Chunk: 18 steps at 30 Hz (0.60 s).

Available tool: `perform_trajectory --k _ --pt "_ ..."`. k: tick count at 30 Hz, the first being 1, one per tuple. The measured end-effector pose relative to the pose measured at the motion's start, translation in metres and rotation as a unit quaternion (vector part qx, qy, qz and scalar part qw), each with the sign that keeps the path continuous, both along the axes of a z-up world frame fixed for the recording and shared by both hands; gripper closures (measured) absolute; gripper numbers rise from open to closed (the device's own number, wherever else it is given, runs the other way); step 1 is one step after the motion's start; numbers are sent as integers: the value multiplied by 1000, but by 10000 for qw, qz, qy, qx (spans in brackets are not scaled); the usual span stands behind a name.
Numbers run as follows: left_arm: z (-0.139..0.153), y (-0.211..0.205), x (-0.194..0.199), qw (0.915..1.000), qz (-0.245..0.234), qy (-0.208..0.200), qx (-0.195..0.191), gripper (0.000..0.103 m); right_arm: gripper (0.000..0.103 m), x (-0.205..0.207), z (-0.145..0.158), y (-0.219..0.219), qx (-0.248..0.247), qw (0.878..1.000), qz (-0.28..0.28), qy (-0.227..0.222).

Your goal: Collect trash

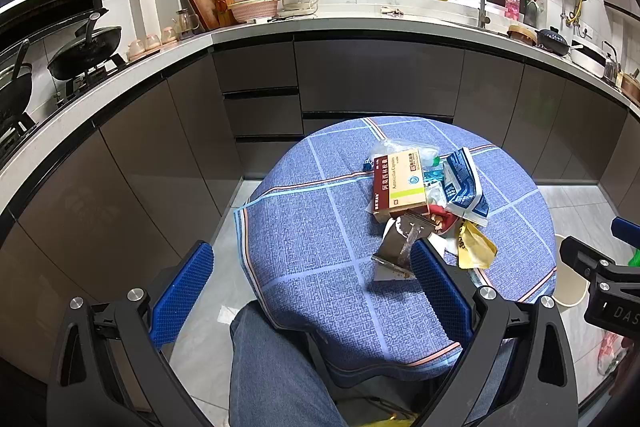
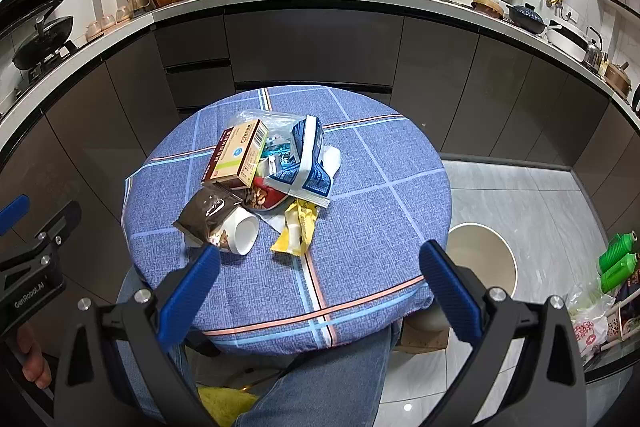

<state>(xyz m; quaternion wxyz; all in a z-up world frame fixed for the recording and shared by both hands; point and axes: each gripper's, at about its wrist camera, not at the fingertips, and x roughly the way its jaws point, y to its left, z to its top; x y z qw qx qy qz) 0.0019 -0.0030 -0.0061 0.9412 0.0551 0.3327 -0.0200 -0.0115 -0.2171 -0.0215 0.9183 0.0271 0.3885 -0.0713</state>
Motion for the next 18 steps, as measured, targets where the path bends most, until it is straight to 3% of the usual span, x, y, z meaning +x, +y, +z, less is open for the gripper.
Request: perform_trajectory --k 18 --pt "0 -3 0 10000 -14 18 20 8 3 1 1 0 -1 10000 -5 0"
